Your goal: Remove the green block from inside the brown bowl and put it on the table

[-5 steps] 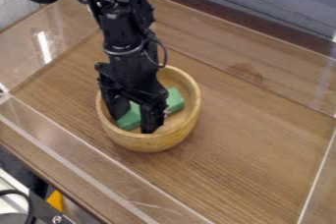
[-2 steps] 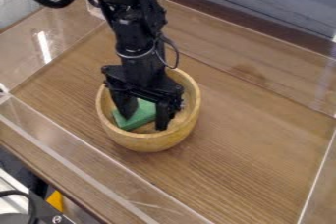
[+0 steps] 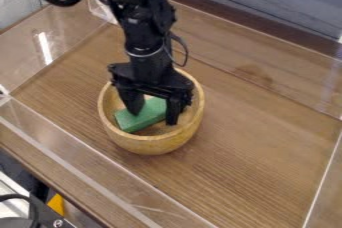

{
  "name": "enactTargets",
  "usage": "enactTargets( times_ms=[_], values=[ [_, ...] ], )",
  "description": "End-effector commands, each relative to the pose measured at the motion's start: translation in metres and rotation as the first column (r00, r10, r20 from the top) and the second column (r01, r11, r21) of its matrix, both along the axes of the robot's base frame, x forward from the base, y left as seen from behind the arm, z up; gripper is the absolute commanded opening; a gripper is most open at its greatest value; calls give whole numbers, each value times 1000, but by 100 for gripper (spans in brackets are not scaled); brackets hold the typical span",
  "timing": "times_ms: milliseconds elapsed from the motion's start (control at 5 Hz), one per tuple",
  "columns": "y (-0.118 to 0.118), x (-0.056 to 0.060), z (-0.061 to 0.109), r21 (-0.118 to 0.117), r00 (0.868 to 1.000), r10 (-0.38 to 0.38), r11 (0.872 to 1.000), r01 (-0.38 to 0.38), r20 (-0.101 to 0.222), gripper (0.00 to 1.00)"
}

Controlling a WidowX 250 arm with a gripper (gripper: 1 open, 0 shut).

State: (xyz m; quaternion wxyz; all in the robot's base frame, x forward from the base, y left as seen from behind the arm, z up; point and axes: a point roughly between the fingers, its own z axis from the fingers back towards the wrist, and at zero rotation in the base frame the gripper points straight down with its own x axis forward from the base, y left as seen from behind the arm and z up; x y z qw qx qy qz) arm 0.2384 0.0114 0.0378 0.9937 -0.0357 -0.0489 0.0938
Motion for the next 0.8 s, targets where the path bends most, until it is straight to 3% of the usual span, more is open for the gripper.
enactTargets(
  times_ms=[0, 400, 600],
  values=[
    [-2, 0, -20, -2, 998, 11, 1000, -11, -62, 100],
    [-4, -5, -31, 2, 997, 48, 999, -48, -68, 100],
    [0, -5, -42, 5, 997, 4, 1000, -4, -72, 100]
  ],
)
